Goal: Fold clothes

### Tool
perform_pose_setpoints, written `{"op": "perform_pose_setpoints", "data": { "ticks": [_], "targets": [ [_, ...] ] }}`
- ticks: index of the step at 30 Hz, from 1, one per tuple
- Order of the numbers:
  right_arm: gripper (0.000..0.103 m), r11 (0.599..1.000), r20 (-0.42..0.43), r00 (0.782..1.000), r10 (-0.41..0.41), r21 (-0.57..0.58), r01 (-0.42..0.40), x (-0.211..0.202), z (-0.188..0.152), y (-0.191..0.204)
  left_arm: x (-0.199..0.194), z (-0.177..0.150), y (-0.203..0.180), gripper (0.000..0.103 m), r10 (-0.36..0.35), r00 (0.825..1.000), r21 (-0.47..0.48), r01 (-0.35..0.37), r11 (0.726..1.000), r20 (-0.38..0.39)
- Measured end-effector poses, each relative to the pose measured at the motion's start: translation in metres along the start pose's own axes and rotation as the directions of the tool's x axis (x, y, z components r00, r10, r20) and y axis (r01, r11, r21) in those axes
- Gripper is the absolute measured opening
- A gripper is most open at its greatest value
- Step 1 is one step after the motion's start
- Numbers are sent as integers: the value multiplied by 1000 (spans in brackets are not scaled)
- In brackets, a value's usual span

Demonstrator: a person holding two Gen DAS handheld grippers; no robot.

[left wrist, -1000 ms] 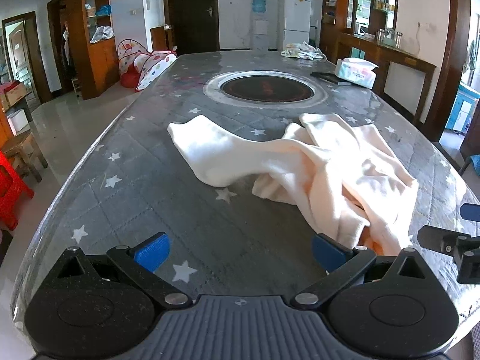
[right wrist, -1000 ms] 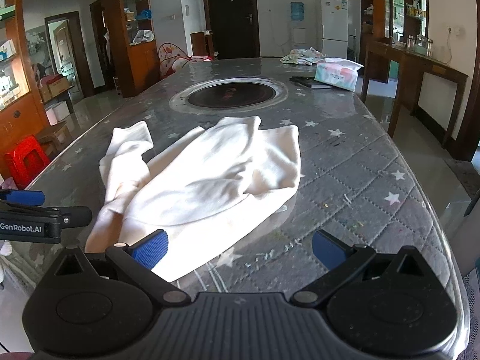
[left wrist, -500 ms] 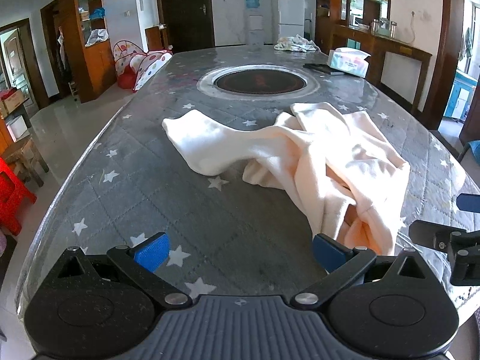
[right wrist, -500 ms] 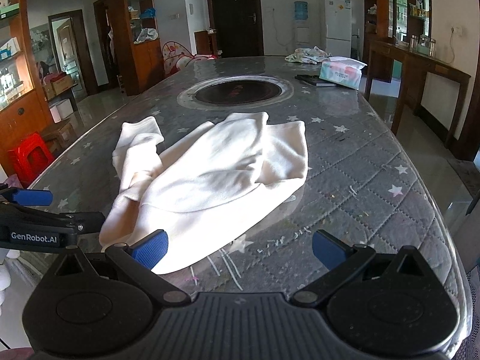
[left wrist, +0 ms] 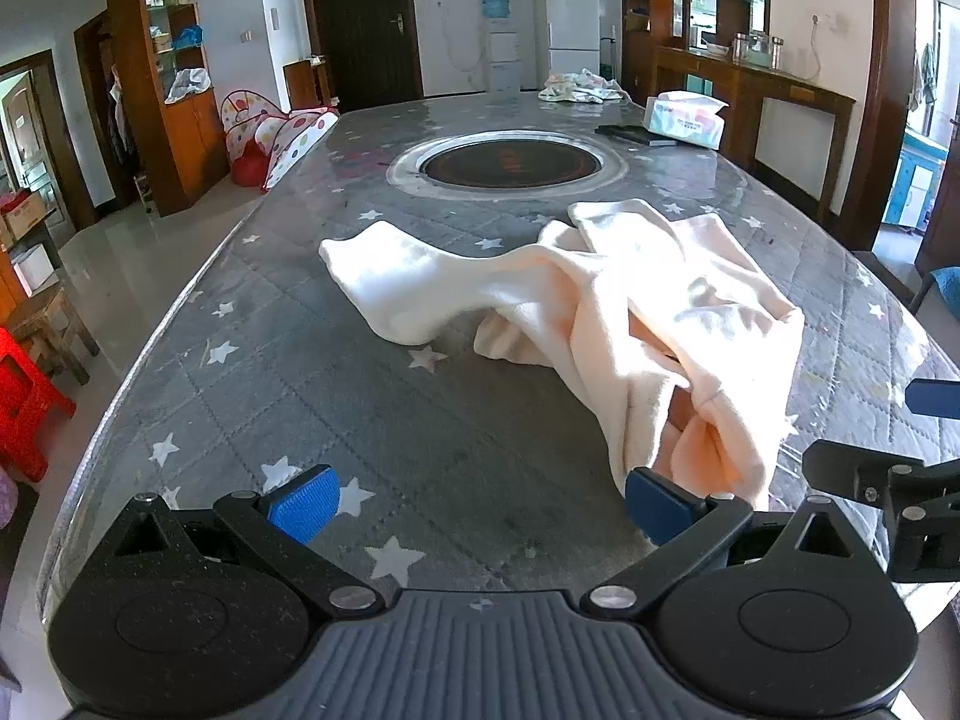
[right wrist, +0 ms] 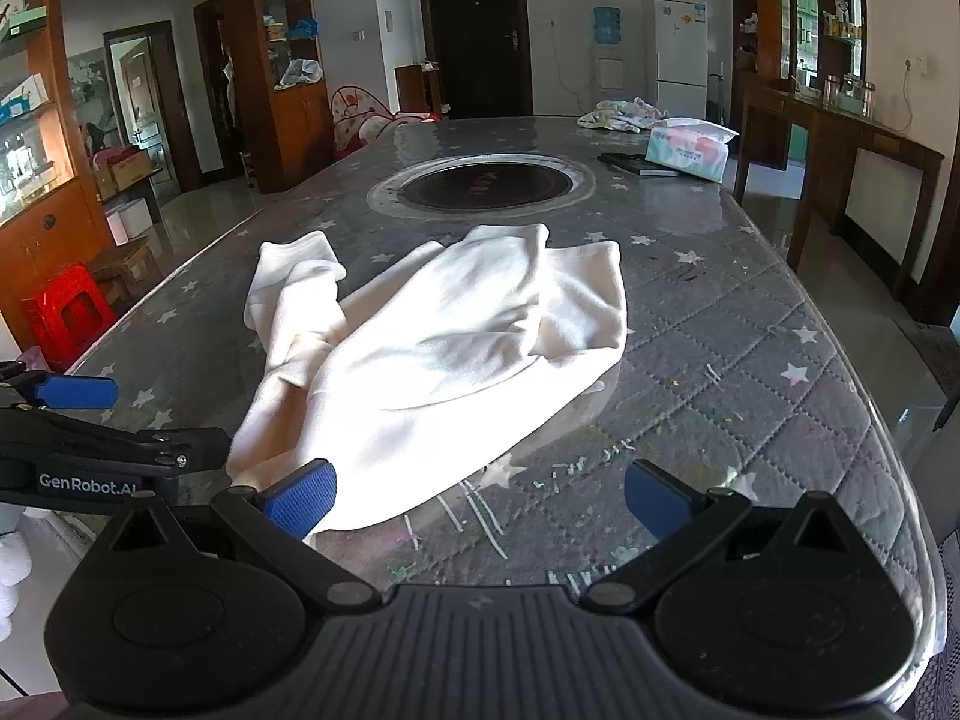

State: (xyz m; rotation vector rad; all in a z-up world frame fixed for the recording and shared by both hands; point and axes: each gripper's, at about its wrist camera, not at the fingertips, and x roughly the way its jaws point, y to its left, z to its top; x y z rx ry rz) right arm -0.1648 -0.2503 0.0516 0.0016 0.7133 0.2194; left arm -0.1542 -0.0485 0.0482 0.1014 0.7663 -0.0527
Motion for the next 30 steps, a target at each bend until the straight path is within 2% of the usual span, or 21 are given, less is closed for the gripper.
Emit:
{"op": "perform_pose_setpoints", "data": {
  "ticks": [30],
  "targets": [
    [103, 1000, -6, 1000, 10, -20, -10, -4, -4, 10, -4, -7, -7, 103, -11, 1000, 25, 11, 1000, -8]
  ]
}}
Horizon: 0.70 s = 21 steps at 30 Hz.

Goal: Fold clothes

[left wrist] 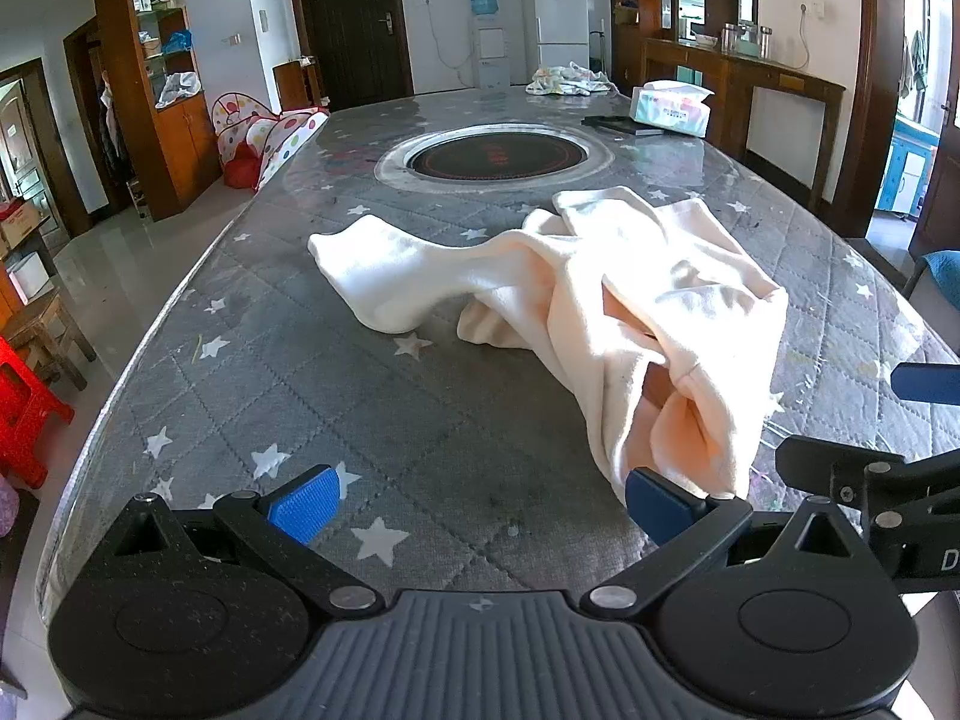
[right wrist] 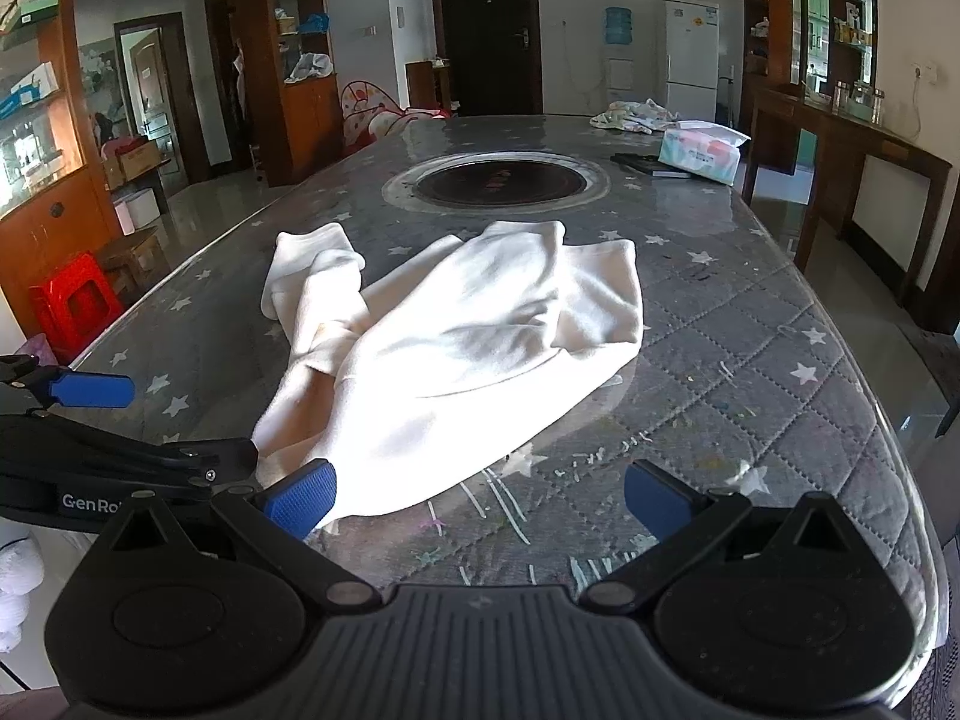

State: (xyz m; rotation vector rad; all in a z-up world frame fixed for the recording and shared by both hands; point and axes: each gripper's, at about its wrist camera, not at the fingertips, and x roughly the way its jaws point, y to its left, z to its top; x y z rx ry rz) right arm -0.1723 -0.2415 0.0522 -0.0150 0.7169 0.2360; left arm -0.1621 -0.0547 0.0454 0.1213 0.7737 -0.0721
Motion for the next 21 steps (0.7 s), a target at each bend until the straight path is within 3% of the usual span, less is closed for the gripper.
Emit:
{"op": "perform_pose_setpoints", "data": {
  "ticks": [21],
  "targets": [
    [103, 1000, -5, 1000, 3, 6, -2, 5, 1, -2, 3, 1, -3, 103, 6, 1000, 17, -6, 1000, -13]
  ]
}}
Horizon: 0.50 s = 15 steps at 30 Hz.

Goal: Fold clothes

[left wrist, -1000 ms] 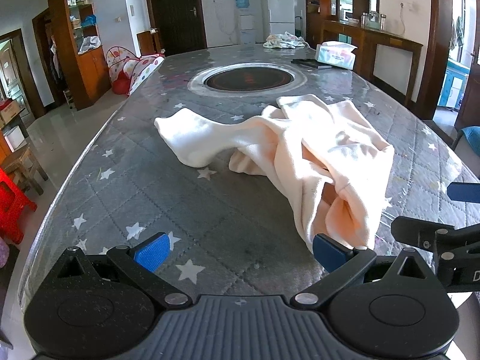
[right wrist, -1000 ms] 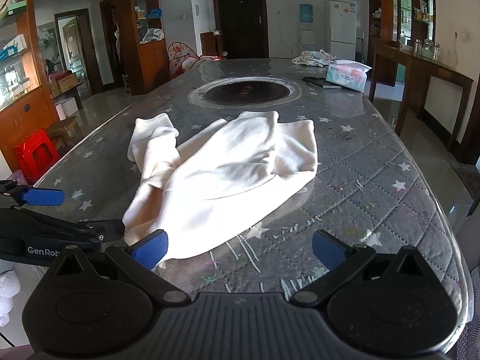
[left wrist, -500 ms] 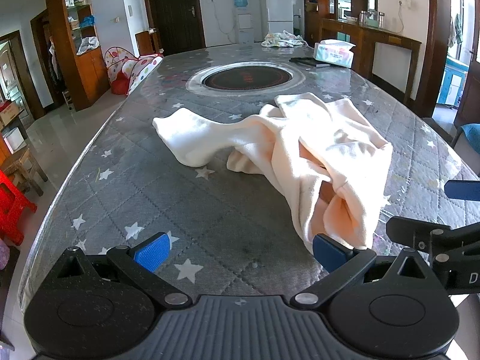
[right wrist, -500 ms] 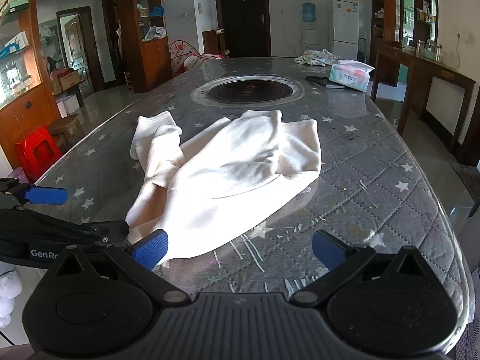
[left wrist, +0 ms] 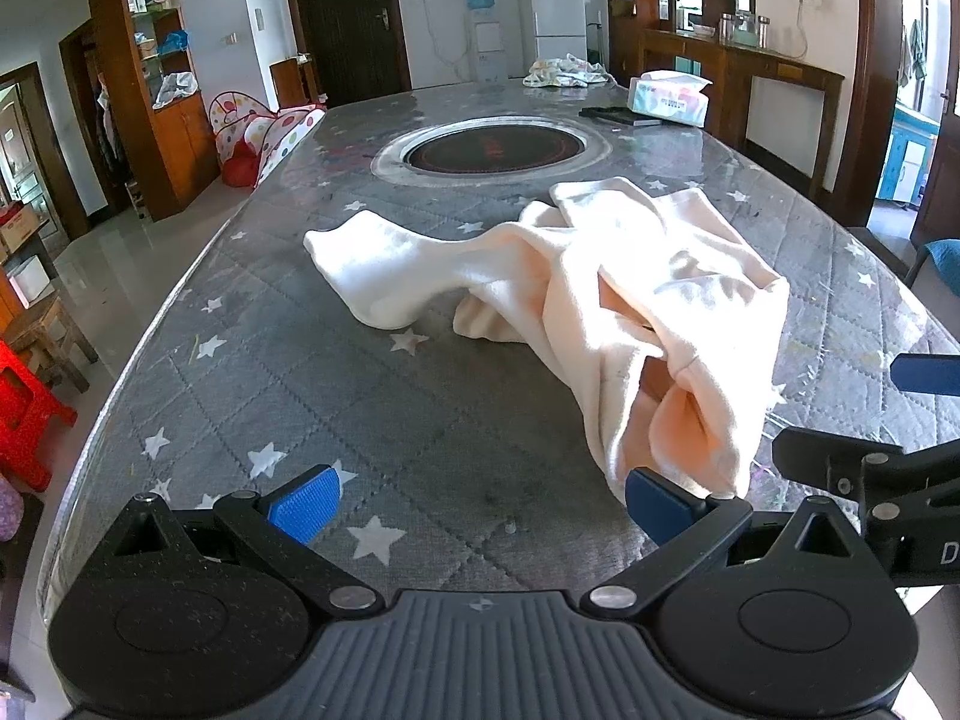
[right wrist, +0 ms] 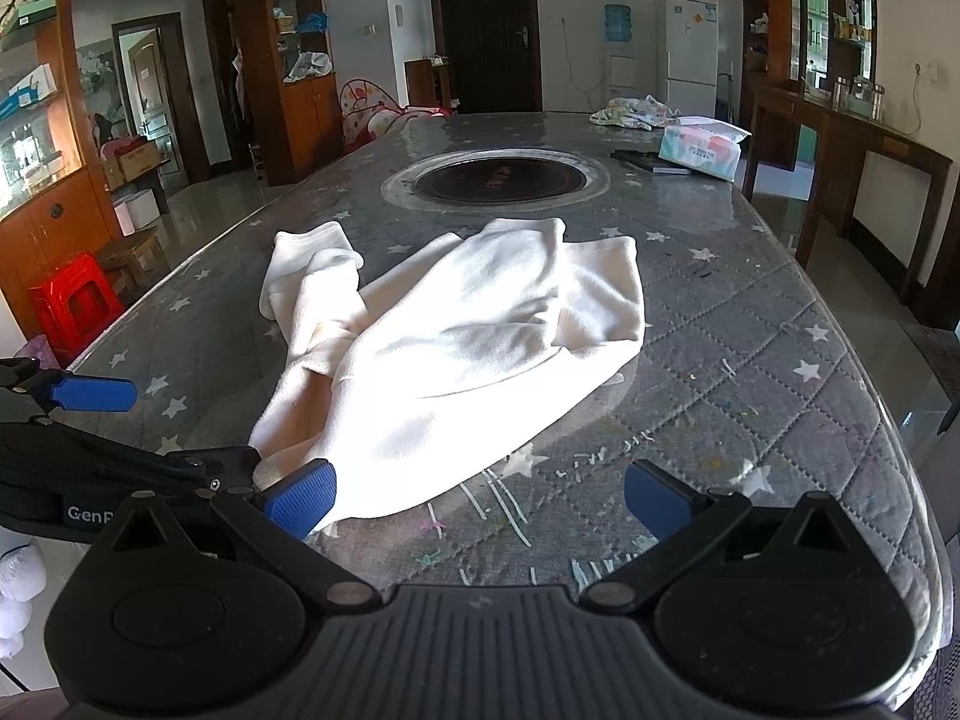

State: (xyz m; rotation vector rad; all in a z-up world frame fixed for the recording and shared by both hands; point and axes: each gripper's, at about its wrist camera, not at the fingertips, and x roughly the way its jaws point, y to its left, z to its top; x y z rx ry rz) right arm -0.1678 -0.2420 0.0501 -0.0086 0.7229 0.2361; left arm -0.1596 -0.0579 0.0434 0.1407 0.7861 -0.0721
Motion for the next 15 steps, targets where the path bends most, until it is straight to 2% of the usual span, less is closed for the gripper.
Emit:
{"op": "perform_pose_setpoints", "data": {
  "ticks": [15],
  "targets": [
    [103, 1000, -6, 1000, -3, 2, 3, 3, 0, 0, 2, 0, -2, 103, 6, 1000, 11, -6, 1000, -9]
  ]
}}
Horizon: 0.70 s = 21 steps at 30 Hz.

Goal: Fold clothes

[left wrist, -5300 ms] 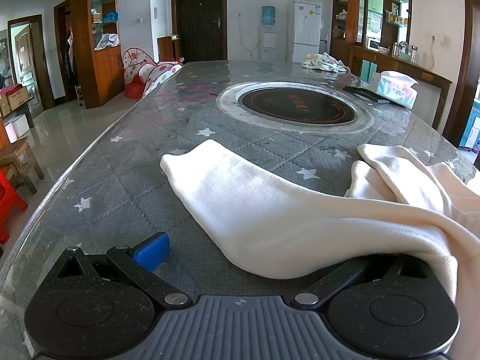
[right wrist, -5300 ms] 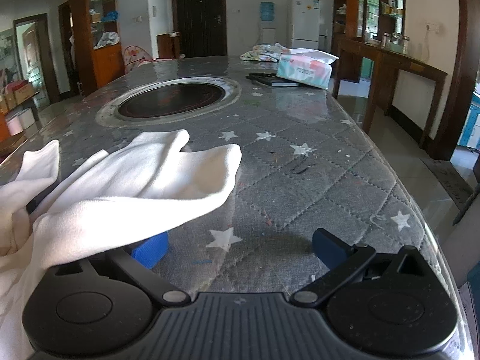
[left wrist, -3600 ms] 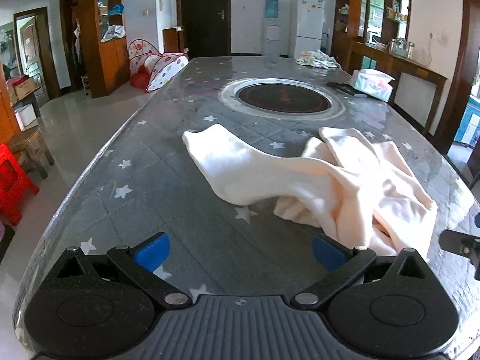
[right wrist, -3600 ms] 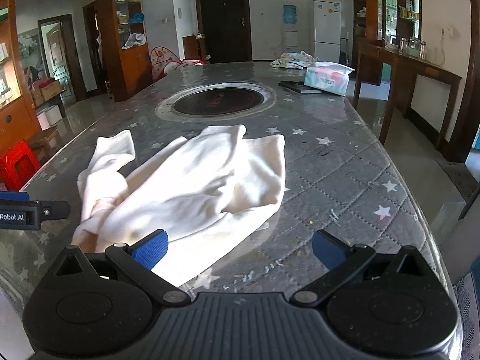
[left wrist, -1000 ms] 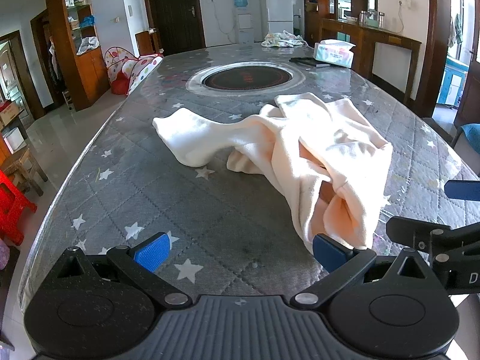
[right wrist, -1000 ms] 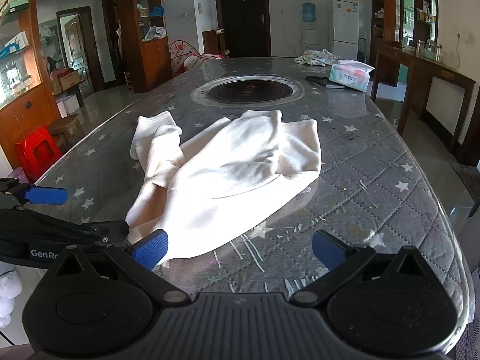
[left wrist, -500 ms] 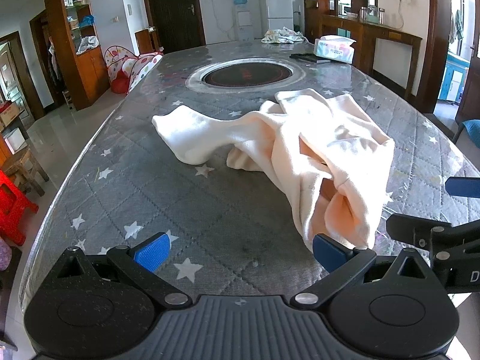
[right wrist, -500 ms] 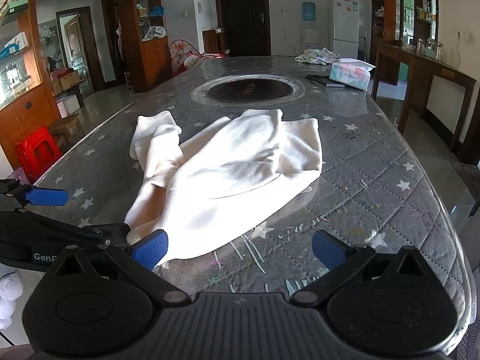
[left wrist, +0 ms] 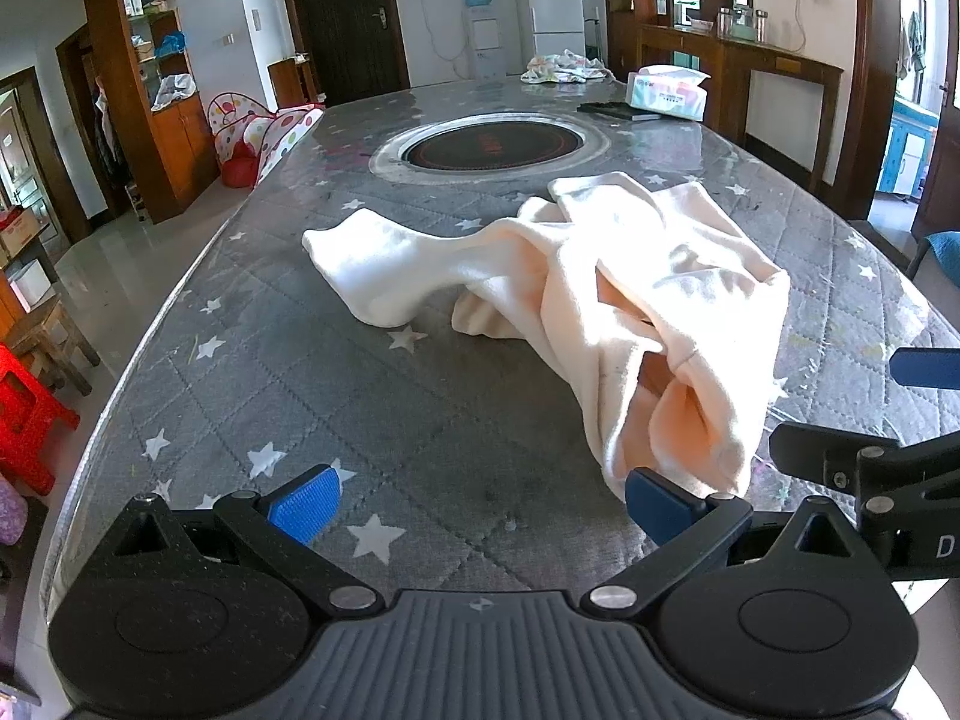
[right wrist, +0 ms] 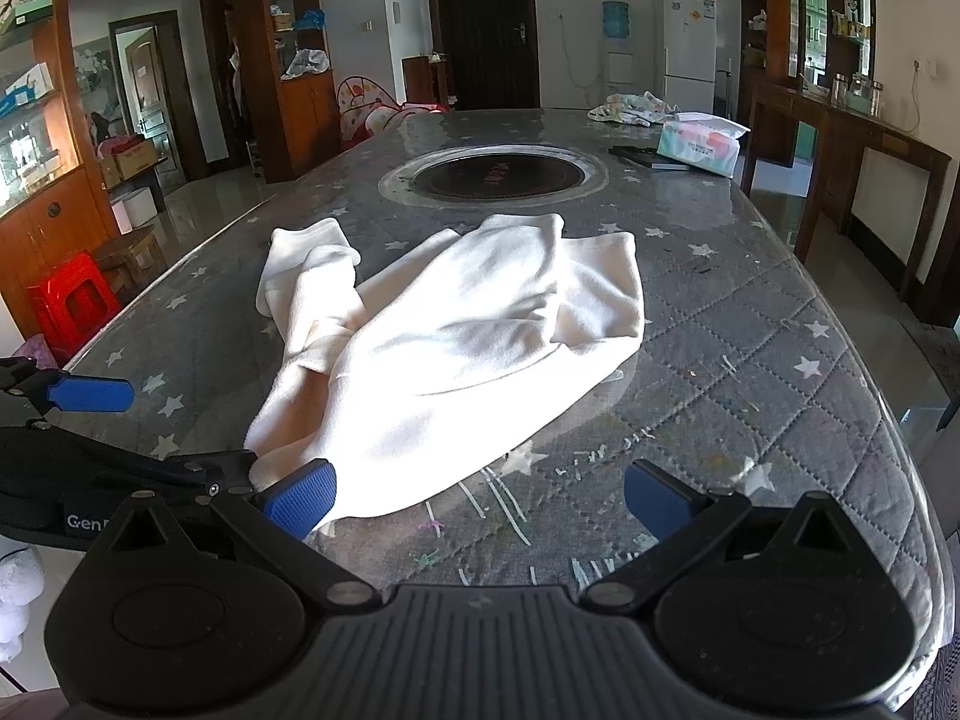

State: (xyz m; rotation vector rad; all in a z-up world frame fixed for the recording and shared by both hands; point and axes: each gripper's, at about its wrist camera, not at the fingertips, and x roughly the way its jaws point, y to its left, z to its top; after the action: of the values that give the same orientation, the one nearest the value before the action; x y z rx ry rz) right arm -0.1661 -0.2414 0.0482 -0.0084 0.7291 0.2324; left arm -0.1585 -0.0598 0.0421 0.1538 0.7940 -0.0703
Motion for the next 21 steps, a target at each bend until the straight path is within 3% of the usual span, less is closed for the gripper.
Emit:
{"op": "perform_pose_setpoints", "data": {
  "ticks": [21],
  "targets": [
    [103, 1000, -5, 1000, 10, -7, -10, 9, 5, -1, 6, 7, 2, 103, 11, 1000, 14, -11, 1000, -10]
  ]
}}
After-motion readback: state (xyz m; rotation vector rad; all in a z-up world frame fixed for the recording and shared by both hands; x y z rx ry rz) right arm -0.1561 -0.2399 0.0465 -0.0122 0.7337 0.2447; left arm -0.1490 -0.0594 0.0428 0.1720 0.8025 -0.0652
